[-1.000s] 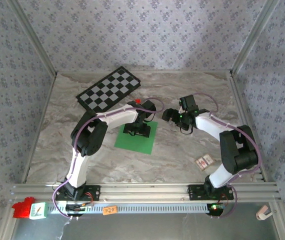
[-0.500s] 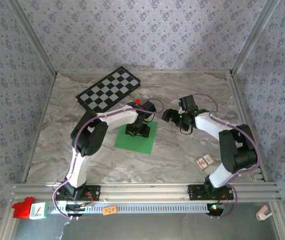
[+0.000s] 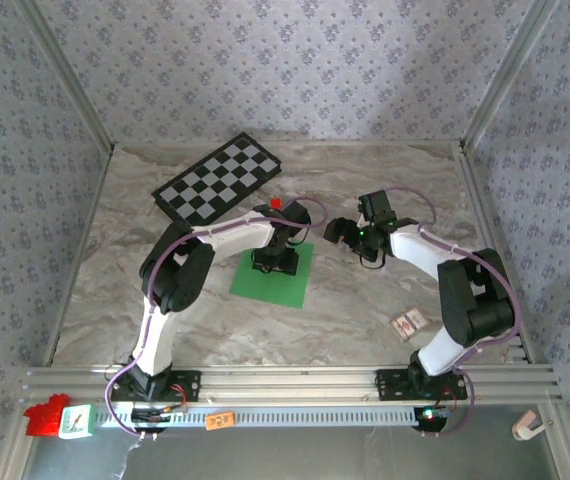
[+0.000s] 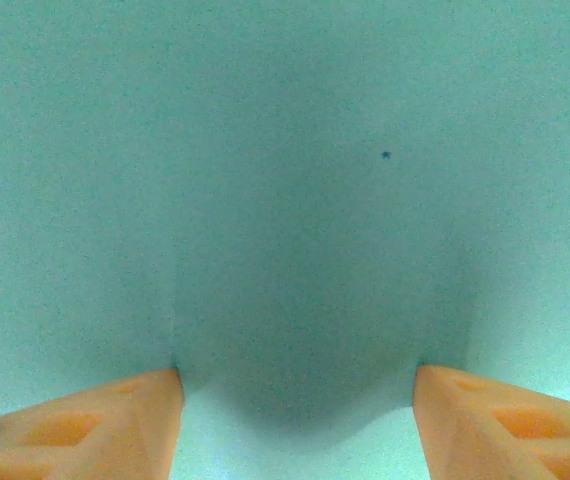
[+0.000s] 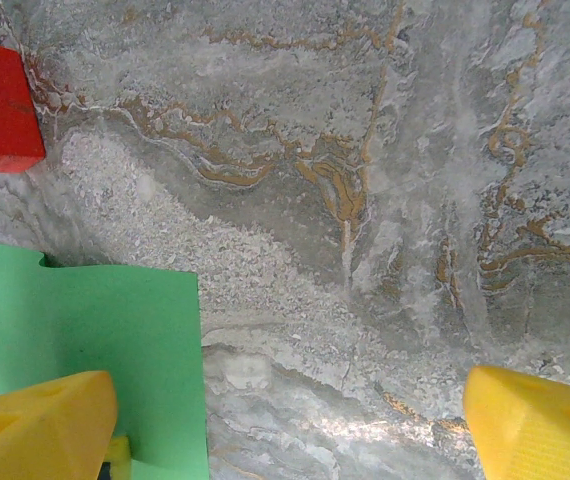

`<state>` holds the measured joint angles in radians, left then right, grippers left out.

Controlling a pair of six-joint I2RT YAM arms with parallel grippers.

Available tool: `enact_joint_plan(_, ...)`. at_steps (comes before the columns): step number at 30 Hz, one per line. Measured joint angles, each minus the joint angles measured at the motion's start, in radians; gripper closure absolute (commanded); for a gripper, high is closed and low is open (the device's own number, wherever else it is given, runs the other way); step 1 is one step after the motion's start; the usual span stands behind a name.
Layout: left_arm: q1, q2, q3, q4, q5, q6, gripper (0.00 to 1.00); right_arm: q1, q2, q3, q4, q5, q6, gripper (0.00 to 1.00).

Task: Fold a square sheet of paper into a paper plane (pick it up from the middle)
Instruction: First fold the square sheet of paper in half at the center of the table.

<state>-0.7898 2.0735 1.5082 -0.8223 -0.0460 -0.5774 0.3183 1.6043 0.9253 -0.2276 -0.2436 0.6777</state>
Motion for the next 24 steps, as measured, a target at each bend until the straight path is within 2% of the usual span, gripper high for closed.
enact_joint_plan(4, 0.005, -0.005, -0.006, 0.005, 0.003, 0.001, 0.45, 0.000, 0.000, 0.000, 0.000, 0.000, 0.007, 0.09)
enact_joint_plan(9, 0.012, -0.015, -0.015, 0.008, 0.008, 0.008, 0.61, -0.003, 0.000, 0.000, 0.000, 0.000, 0.011, 0.09)
enact_joint_plan(13, 0.027, -0.053, -0.043, 0.022, 0.063, 0.013, 0.70, -0.005, 0.000, 0.000, 0.005, -0.005, 0.015, 0.09)
enact_joint_plan(18, 0.071, -0.201, -0.108, 0.103, 0.225, 0.006, 0.73, -0.008, -0.012, -0.012, 0.045, -0.019, 0.029, 0.09)
enact_joint_plan(24, 0.164, -0.388, -0.231, 0.350, 0.480, -0.072, 0.73, -0.024, -0.088, -0.073, 0.140, -0.074, 0.057, 0.09)
